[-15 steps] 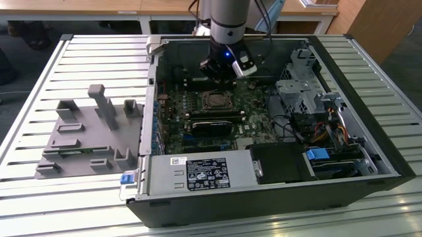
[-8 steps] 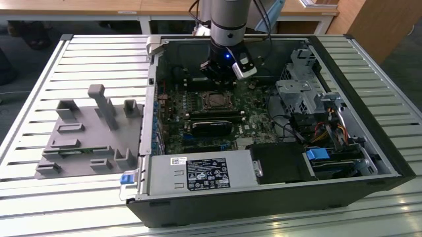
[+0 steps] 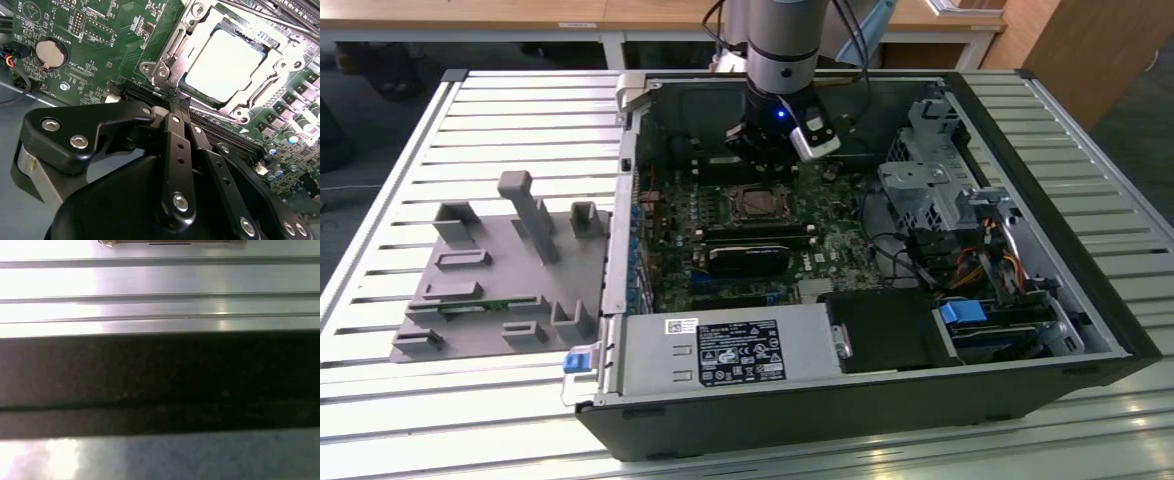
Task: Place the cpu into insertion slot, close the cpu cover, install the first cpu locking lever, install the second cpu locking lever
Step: 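Install the first cpu locking lever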
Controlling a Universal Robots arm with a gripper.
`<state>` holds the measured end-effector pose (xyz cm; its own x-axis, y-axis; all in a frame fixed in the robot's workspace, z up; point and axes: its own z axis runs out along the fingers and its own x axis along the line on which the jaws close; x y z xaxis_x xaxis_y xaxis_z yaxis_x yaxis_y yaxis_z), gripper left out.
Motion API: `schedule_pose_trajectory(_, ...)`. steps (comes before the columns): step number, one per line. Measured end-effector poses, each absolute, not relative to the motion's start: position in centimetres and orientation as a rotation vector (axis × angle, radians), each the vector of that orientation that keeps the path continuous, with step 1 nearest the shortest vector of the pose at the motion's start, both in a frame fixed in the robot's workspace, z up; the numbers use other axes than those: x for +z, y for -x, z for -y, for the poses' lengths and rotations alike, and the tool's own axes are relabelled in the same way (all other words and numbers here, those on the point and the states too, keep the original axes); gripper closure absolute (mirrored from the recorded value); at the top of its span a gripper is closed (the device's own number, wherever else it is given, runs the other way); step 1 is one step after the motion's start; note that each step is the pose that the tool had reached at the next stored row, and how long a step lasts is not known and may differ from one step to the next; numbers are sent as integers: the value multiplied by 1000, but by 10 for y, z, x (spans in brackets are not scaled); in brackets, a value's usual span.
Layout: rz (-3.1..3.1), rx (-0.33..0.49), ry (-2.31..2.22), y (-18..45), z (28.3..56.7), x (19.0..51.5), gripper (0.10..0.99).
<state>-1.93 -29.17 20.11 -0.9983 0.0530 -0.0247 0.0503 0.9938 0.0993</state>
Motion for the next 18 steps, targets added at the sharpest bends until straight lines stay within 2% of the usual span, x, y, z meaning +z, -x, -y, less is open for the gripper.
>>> schedule_pose_trajectory(18, -3110, 135, -80, 19, 291, 201, 980)
